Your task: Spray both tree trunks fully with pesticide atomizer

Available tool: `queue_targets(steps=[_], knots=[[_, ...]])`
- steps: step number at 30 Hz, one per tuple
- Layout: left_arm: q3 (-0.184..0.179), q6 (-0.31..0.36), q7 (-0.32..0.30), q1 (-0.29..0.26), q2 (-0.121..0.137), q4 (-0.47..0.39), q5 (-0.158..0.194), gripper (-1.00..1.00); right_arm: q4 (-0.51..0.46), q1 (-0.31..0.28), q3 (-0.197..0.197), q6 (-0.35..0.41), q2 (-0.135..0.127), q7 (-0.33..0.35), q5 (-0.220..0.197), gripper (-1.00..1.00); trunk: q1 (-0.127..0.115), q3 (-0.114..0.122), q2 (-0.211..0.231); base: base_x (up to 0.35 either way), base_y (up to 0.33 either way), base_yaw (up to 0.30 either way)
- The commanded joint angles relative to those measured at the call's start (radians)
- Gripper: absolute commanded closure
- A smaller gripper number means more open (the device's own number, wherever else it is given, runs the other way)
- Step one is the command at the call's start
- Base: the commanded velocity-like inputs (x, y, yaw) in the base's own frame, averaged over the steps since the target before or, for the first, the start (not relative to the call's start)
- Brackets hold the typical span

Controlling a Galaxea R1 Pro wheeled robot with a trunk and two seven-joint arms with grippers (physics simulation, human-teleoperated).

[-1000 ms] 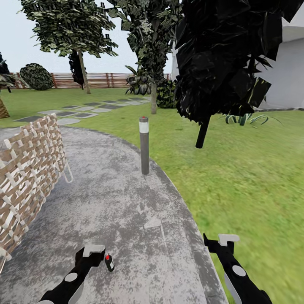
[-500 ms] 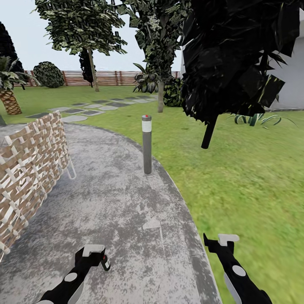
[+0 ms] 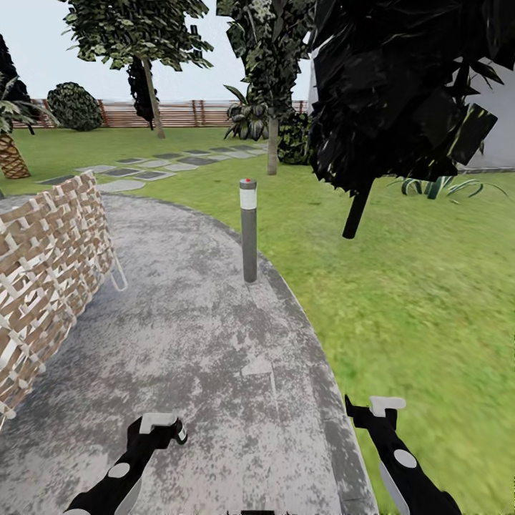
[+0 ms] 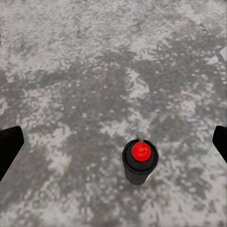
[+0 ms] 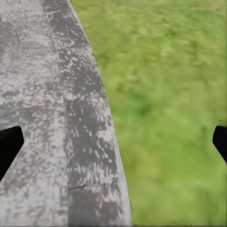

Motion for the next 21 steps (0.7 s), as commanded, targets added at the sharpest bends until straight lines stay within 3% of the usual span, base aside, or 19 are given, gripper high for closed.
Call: queue_targets(steps=[1, 21], knots=[[0.000, -0.006, 0.000, 0.000, 0.000, 0.001, 0.001, -1.00, 0.000, 0.000, 0.000, 0.000, 0.000, 0.000, 0.000, -1.00, 0.000, -0.006, 0.000, 0.000, 0.000, 0.000], [0.002, -0.019, 0.000, 0.000, 0.001, 0.005, 0.003, -1.00, 0.000, 0.000, 0.000, -0.001, 0.000, 0.000, 0.000, -1.00, 0.009, -0.115, -0.005, 0.000, 0.000, 0.000]])
